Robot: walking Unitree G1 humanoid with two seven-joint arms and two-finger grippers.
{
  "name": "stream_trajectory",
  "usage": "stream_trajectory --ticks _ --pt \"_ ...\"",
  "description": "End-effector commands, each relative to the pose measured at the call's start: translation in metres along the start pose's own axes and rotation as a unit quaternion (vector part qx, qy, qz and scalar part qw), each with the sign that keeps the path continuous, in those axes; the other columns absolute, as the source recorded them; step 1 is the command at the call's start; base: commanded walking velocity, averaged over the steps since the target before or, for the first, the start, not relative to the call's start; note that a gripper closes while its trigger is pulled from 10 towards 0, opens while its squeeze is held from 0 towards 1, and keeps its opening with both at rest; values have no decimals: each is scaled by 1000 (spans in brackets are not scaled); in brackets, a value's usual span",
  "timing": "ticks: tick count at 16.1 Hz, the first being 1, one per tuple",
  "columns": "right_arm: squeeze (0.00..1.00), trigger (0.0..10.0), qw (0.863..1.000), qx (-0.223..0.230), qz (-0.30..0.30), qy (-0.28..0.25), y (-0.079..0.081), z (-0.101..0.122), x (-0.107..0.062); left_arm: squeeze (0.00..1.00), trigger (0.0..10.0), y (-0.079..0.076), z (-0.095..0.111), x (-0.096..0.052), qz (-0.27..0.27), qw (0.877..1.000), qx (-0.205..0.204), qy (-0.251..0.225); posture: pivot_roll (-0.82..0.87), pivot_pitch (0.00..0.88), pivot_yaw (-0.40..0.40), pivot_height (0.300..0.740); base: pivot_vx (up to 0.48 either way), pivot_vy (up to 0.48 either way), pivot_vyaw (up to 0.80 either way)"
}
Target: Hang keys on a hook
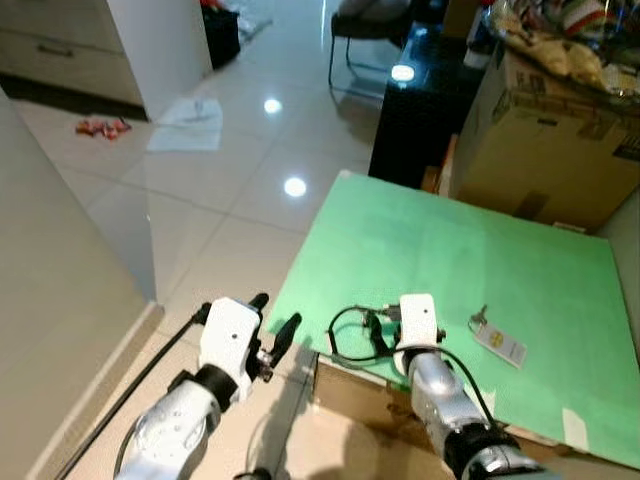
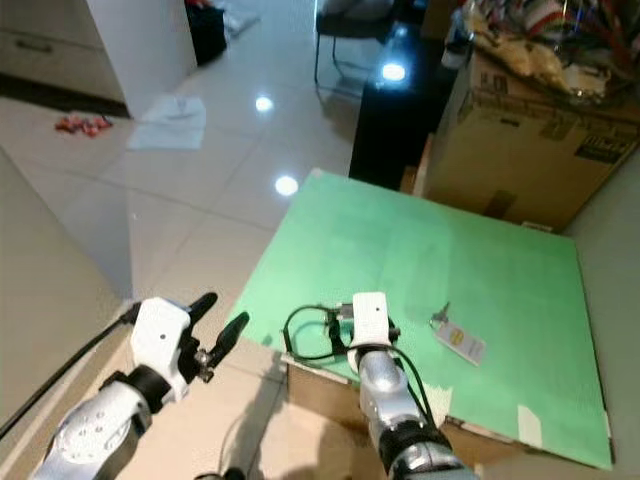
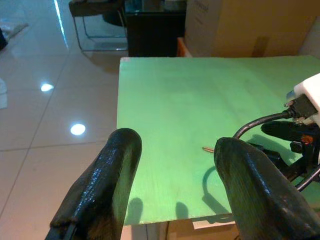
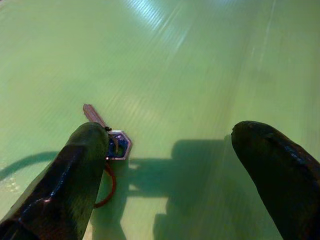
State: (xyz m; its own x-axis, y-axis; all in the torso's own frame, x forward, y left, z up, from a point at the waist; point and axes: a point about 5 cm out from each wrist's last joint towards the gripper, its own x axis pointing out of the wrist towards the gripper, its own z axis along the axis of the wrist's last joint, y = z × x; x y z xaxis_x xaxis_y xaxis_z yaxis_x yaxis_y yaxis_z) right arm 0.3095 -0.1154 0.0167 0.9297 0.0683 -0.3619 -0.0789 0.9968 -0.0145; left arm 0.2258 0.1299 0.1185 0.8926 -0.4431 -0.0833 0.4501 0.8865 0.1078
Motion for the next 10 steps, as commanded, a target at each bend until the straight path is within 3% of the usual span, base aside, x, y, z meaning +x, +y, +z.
stream_trajectory --ticks 1,2,6,7,8,10 --pt "0 10000 1000 16 3 24 3 -11 -3 0 10000 -4 1 -4 1 1000 1 3 36 263 -35 740 0 0 0" --pt "0 10000 998 43 13 37 5 -14 -3 0 10000 -3 2 -5 3 1000 3 4 40 267 -35 740 0 0 0" --pt "0 10000 997 54 36 47 5 -7 2 0 10000 -3 2 -7 10 1000 5 7 45 285 -41 740 0 0 0" --pt "0 4510 996 59 35 54 4 -7 2 0 10000 -3 2 -6 9 1000 5 8 44 285 -42 740 0 0 0" --pt "0 0 994 74 35 67 2 -9 2 0 10000 -5 2 -5 8 1000 3 8 43 284 -45 740 0 0 0" --pt "0 0 991 99 30 84 -4 -11 3 0 10000 -5 1 -3 8 1000 2 10 37 282 -47 740 0 0 0"
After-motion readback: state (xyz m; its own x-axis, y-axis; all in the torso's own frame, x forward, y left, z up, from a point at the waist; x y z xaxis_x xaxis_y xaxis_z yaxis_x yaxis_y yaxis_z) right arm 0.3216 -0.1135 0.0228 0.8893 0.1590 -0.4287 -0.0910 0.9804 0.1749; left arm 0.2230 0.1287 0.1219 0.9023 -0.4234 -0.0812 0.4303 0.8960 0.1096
